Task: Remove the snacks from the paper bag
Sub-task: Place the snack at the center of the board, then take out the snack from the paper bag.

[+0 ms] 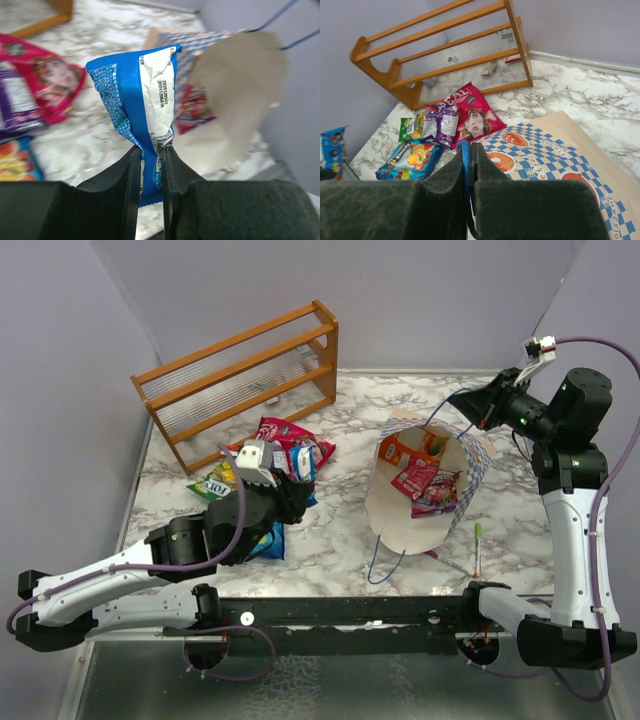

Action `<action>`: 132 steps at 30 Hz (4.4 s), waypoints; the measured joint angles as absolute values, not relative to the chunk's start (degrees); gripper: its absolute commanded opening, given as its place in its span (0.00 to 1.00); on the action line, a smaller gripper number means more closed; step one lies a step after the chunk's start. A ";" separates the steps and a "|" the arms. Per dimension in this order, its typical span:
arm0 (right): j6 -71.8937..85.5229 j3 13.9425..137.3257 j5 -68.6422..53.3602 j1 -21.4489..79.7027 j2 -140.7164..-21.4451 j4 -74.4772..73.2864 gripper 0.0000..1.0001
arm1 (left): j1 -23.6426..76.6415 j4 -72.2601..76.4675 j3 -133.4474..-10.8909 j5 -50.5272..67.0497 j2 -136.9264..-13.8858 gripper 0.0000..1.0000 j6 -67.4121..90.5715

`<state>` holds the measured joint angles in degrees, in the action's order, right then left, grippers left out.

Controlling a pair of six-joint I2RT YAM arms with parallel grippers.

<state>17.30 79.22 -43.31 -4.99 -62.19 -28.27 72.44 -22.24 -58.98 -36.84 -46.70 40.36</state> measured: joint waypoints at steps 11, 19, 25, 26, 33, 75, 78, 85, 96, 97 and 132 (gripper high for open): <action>17.32 79.22 -43.31 -4.99 -62.30 -28.25 0.01 | 63.92 -39.03 -48.49 -48.34 -55.44 0.00 44.73; 17.34 79.22 -43.31 -4.99 -62.30 -28.25 0.01 | 42.37 -37.85 -47.03 -44.95 -59.18 0.00 40.27; 17.37 79.22 -43.31 -4.99 -62.28 -28.25 0.01 | 29.91 -33.56 -49.30 -38.63 -63.68 0.00 35.44; 17.37 79.22 -43.31 -4.99 -62.28 -28.25 0.01 | 27.86 -32.69 -50.54 -37.36 -65.73 0.00 34.65; 17.34 79.22 -43.31 -4.99 -62.17 -28.25 0.01 | 23.90 -29.54 -52.75 -30.41 -75.55 0.07 33.54; 17.78 77.91 -43.35 -4.99 -61.76 -27.35 0.01 | 54.85 -5.56 -45.63 11.86 -56.05 0.63 39.72; 17.76 77.91 -43.35 -4.99 -61.76 -27.33 0.01 | 64.82 -5.69 -52.51 3.20 -62.17 0.62 36.36; 17.78 77.91 -43.35 -4.99 -61.76 -27.33 0.01 | 77.97 -14.74 -73.80 -17.15 -85.17 0.60 27.27; 17.87 77.91 -43.42 -4.99 -61.76 -27.35 0.01 | 75.09 -18.15 -81.21 -24.88 -105.47 0.49 14.41; 17.93 77.93 -43.44 -4.99 -61.76 -27.35 0.01 | 74.28 -18.06 -82.15 -24.82 -106.83 0.48 13.91; 18.68 78.11 -44.86 -4.99 -61.58 -27.35 0.01 | 63.59 -15.51 -112.12 -27.79 -136.99 0.53 6.20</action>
<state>18.68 78.11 -44.86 -4.99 -61.58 -27.35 63.59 -15.51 -112.12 -27.79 -136.99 6.20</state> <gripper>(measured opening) 0.016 0.640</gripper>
